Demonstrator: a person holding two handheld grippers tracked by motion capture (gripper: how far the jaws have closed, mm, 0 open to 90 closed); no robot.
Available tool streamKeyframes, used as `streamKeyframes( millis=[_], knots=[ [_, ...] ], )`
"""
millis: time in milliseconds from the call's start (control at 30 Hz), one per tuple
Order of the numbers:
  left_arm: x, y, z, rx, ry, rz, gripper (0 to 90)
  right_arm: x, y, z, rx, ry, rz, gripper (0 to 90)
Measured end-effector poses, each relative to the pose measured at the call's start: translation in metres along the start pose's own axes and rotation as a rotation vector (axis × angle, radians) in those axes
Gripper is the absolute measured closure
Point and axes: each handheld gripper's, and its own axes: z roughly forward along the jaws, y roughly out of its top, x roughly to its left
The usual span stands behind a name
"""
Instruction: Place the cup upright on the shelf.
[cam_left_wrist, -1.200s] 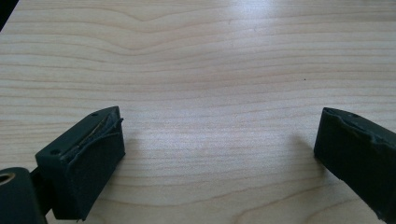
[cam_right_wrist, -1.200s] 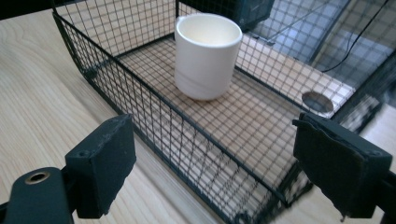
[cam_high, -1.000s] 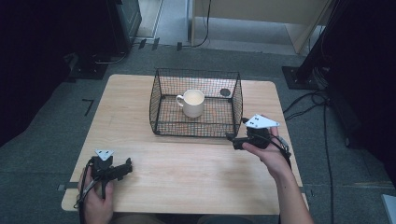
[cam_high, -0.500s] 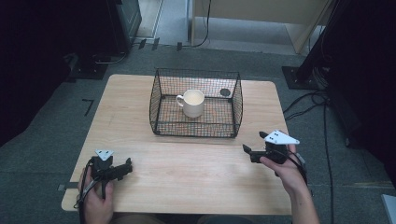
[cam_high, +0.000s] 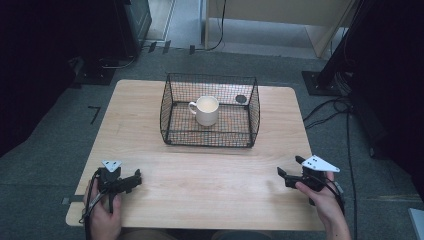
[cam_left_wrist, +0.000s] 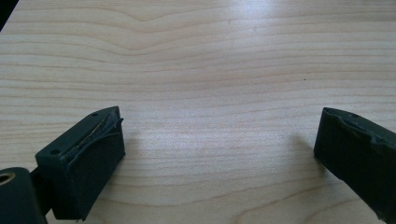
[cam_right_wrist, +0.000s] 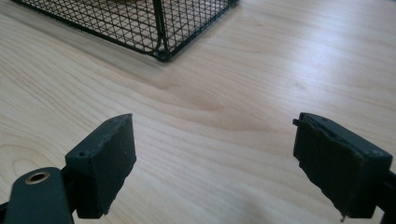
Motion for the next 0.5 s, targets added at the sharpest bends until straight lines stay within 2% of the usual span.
streamKeyframes(
  millis=[167, 367, 467, 500],
  knots=[
    [0.000, 0.000, 0.000, 0.000, 0.000, 0.000, 1.8, -0.005, -0.014, -0.005, 0.018, -0.008, 0.014, 12.7],
    [0.000, 0.000, 0.000, 0.000, 0.000, 0.000, 1.9, -0.008, -0.030, -0.010, 0.071, -0.033, 0.004, 12.7],
    [0.000, 0.000, 0.000, -0.001, 0.000, 0.000, 1.8, -0.007, -0.037, -0.012, 0.118, -0.042, 0.005, 12.4],
    [0.000, 0.000, 0.000, 0.000, 0.000, 0.000, 1.8, -0.006, -0.038, -0.013, 0.116, -0.048, 0.007, 12.5]
  ],
)
